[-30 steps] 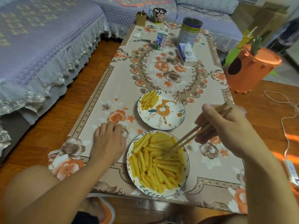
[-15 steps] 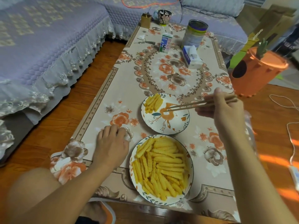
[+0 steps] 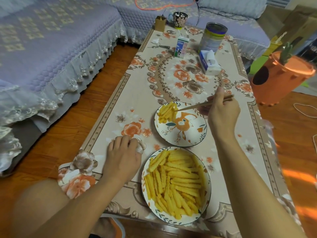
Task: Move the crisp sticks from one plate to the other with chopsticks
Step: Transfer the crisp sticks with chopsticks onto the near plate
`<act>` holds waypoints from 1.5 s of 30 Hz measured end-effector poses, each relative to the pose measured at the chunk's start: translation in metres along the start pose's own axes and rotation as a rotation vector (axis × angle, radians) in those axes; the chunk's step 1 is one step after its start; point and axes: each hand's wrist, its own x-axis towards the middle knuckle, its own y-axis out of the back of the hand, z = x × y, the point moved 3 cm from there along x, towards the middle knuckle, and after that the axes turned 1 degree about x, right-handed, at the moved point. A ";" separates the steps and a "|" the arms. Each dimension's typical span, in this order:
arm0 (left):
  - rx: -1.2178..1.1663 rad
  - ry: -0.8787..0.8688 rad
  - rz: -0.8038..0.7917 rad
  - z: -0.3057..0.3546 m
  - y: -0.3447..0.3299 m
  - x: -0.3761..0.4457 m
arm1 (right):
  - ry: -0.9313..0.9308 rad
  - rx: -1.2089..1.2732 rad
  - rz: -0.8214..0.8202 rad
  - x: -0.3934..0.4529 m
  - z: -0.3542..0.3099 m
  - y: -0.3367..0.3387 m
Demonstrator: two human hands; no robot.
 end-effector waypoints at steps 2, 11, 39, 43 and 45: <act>-0.001 0.000 0.004 0.000 0.000 0.000 | -0.007 0.018 0.018 0.002 0.001 0.012; -0.001 0.004 0.027 0.000 0.001 -0.002 | -0.031 0.142 -0.110 -0.009 -0.043 0.087; -0.002 0.001 0.016 0.002 0.002 -0.002 | -0.037 0.010 -0.076 -0.003 -0.011 0.019; -0.003 0.006 0.013 0.001 0.001 0.000 | -0.023 -0.018 -0.004 0.000 -0.006 -0.005; -0.005 0.005 0.008 0.000 0.001 0.000 | -0.020 -0.035 0.013 0.003 -0.005 -0.009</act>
